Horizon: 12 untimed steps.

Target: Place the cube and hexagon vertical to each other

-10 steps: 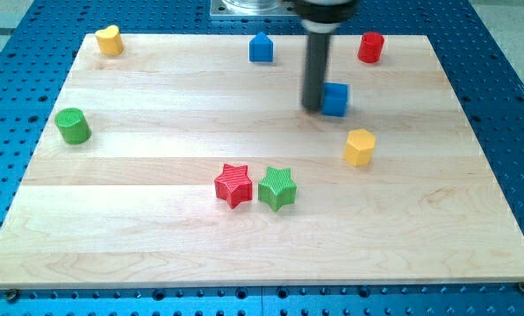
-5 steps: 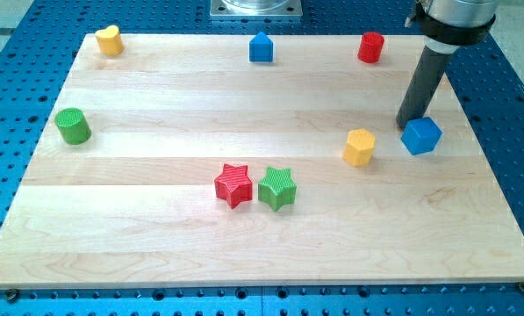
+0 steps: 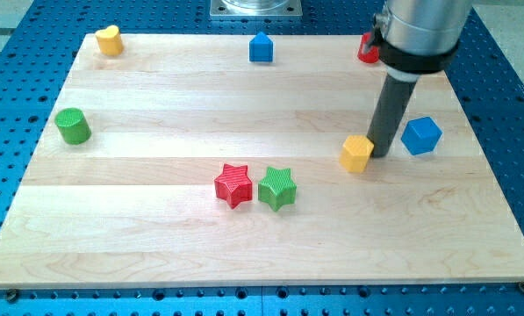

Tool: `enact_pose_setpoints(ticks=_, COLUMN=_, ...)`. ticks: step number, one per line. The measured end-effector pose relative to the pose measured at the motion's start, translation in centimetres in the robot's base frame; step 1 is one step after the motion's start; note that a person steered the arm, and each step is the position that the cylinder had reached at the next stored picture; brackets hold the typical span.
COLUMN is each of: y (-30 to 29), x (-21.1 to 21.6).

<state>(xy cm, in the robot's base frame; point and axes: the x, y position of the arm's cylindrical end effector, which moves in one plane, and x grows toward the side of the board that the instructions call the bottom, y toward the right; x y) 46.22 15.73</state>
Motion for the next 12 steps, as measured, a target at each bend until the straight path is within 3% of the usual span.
enact_pose_setpoints(ticks=1, y=-0.3, x=1.1)
enact_pose_setpoints(ticks=2, y=-1.8, x=-2.8)
enact_pose_setpoints(ticks=3, y=-7.4, x=0.1)
enact_pose_setpoints(ticks=4, y=-3.2, x=4.2)
enact_pose_setpoints(ticks=8, y=-4.2, x=-0.5)
enact_pose_setpoints(ticks=10, y=-3.5, x=-0.7)
enact_pose_setpoints(ticks=12, y=2.6, x=5.8)
